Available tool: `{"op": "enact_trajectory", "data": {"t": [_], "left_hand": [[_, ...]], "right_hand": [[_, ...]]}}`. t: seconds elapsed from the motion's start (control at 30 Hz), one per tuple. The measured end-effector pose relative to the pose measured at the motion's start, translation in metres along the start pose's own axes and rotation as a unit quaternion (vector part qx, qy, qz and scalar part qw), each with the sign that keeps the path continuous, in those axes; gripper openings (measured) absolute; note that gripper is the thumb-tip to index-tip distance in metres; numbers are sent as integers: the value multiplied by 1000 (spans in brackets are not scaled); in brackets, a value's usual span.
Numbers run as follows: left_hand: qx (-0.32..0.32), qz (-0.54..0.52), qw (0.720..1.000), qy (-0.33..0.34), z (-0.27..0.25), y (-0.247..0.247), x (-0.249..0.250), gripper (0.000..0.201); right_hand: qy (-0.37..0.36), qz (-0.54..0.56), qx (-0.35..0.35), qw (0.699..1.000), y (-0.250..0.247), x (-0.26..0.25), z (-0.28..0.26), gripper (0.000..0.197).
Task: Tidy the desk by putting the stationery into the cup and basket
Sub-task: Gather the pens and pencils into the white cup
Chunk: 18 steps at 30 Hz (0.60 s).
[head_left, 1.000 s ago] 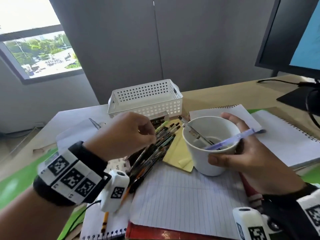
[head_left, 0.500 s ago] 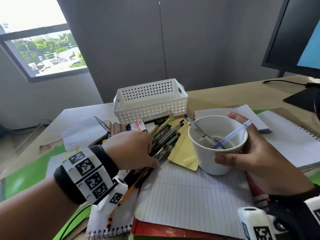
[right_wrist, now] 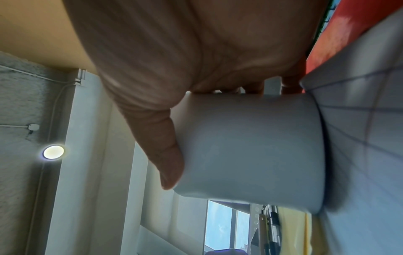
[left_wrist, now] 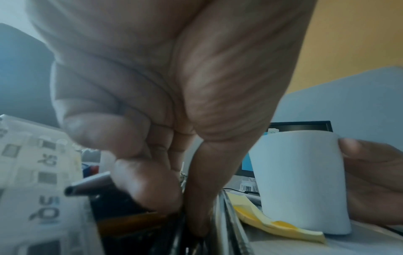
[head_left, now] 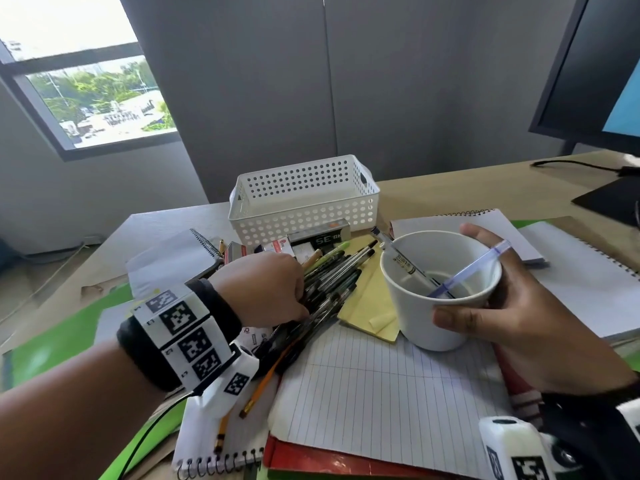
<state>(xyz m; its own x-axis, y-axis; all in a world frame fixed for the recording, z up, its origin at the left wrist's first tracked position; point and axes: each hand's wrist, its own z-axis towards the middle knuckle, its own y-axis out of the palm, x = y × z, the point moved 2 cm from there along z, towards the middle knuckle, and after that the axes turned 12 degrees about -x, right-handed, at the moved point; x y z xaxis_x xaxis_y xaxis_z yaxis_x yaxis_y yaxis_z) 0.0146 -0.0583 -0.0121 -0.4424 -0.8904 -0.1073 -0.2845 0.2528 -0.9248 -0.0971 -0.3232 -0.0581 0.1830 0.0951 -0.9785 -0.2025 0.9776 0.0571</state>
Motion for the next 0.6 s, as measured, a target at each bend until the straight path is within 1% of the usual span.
{"op": "enact_trajectory", "data": {"t": [0.07, 0.13, 0.2, 0.27, 0.3, 0.33, 0.4, 0.43, 0.47, 0.5, 0.53, 0.6], "left_hand": [[-6, -18, 1000, 0, 0, -2, -4, 26], [-2, -67, 998, 5, -2, -9, -10, 25], [36, -161, 986, 26, -11, -26, -14, 19], [93, -250, 962, 62, -26, -52, -15, 13], [116, -296, 944, 91, -35, -64, -14, 11], [131, -353, 918, 128, -44, -76, -11, 8], [144, -478, 841, 207, -59, -92, 1, 7], [144, -522, 807, 236, -62, -95, 10, 7], [139, -545, 787, 253, -63, -95, 20, 7], [129, -550, 783, 260, -60, -91, 31, 6], [115, -539, 793, 260, -55, -85, 41, 7], [81, -493, 830, 248, -42, -70, 53, 15]], "right_hand": [[3, -2, 1, 1000, 0, 0, 0, 124], [5, -8, 1, 1000, 0, -1, -1, 122], [6, -16, 5, 1000, 0, -1, -1, 121], [6, -18, 7, 1000, 0, -1, -1, 121], [6, -19, 7, 1000, 0, 0, -1, 121], [7, -22, 8, 1000, 0, 0, -1, 121], [7, -21, 12, 1000, 1, -1, 0, 121], [6, -18, 15, 1000, 2, -1, -1, 122], [6, -18, 17, 1000, 3, -2, -1, 122], [4, -20, 22, 1000, 3, -2, -1, 122], [3, -21, 27, 999, 3, -3, -1, 122], [2, -24, 34, 999, 4, -4, -2, 120]]}}
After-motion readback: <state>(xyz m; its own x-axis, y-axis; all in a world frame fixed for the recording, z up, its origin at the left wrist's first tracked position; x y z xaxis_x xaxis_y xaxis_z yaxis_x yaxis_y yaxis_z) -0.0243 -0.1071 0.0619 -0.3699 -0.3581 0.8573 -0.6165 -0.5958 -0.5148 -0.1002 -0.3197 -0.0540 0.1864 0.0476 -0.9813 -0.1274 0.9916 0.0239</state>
